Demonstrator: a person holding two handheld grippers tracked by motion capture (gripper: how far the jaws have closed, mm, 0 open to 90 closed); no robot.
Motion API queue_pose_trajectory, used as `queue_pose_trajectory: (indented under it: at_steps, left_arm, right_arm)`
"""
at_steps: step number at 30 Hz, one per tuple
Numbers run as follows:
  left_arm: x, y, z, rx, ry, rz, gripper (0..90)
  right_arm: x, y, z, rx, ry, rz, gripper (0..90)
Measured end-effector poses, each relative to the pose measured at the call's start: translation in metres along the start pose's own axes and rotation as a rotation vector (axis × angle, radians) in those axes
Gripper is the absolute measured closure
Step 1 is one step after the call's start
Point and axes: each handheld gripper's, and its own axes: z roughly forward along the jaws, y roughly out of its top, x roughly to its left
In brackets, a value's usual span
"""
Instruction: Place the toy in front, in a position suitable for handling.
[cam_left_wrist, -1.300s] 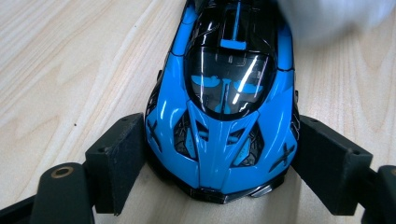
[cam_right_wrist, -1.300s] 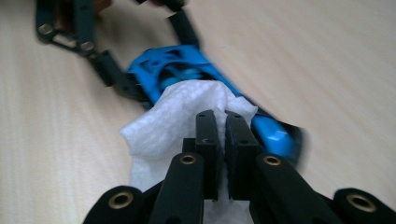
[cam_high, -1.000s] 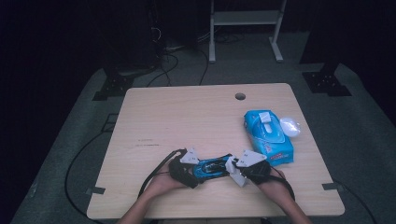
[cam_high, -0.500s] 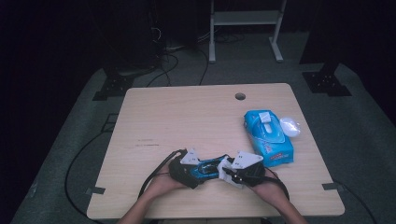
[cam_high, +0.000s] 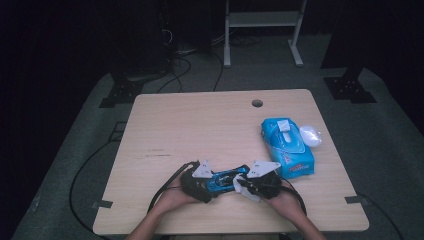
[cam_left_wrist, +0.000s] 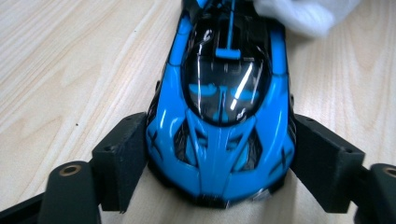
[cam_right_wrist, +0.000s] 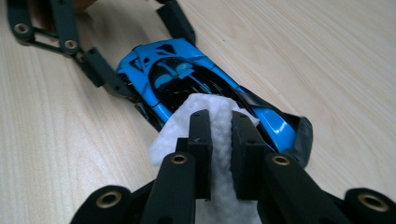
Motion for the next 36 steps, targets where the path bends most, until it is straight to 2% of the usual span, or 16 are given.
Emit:
queue_pose_trajectory:
  at_steps: [3, 7, 10, 13, 15, 17, 19, 21, 22, 26, 28, 29, 30, 32, 35, 36]
  left_arm:
    - [-0.001, 0.001, 0.001, 0.007, 0.002, 0.001, 24.3]
    - [-0.002, 0.003, 0.002, 0.010, 0.009, 0.012, 24.8]
    - [-0.003, 0.002, 0.002, 0.003, 0.012, 0.011, 25.1]
    - [-0.003, 0.002, 0.002, 0.002, 0.010, 0.016, 25.1]
    - [-0.007, 0.005, 0.004, -0.002, 0.001, 0.013, 25.5]
    - [-0.007, 0.007, 0.004, 0.011, 0.005, 0.018, 25.9]
    - [-0.007, 0.006, 0.004, 0.004, -0.001, 0.005, 25.9]
    - [-0.007, 0.005, 0.004, 0.005, 0.002, -0.001, 25.9]
    - [-0.007, 0.005, 0.004, 0.002, 0.002, -0.001, 25.9]
    - [-0.006, 0.005, 0.004, 0.002, -0.001, 0.008, 26.0]
    - [-0.006, 0.005, 0.004, 0.001, 0.000, 0.007, 25.9]
    - [-0.006, 0.005, 0.004, 0.002, 0.000, 0.008, 25.9]
    - [-0.006, 0.005, 0.004, 0.002, 0.000, 0.005, 25.9]
    - [-0.006, 0.005, 0.004, -0.002, -0.001, 0.003, 25.9]
    - [-0.005, 0.004, 0.004, 0.002, -0.003, 0.001, 25.9]
    - [-0.005, 0.004, 0.004, -0.001, -0.001, -0.001, 25.9]
  right_arm:
    - [-0.002, 0.000, 0.000, -0.002, -0.003, 0.032, 81.4]
    - [0.015, 0.010, 0.009, -0.017, 0.020, -0.013, 82.0]
    - [0.017, 0.011, 0.008, 0.002, 0.000, -0.058, 82.2]
    - [0.000, 0.000, -0.005, 0.032, -0.079, -0.038, 82.5]
    - [-0.013, -0.009, -0.014, 0.006, -0.052, 0.058, 83.0]
    - [-0.010, -0.008, -0.012, 0.014, -0.072, 0.038, 83.2]
    - [-0.002, -0.004, -0.005, -0.007, -0.029, 0.021, 83.1]
    - [0.009, 0.002, 0.001, 0.003, -0.046, -0.038, 83.1]
    - [0.009, 0.003, 0.001, 0.007, -0.044, -0.041, 83.1]
    - [-0.010, -0.005, -0.011, 0.017, -0.108, 0.017, 83.2]
    - [-0.019, -0.011, -0.016, -0.010, -0.087, 0.075, 83.3]
    - [-0.019, -0.012, -0.016, -0.015, -0.087, 0.080, 83.4]
    - [-0.017, -0.012, -0.014, -0.018, -0.091, 0.078, 83.5]
    - [-0.010, -0.008, -0.007, -0.019, -0.052, 0.078, 83.5]
    - [0.003, 0.001, 0.002, -0.016, -0.048, -0.011, 83.4]
    - [0.003, 0.004, 0.001, -0.005, -0.051, -0.021, 83.4]
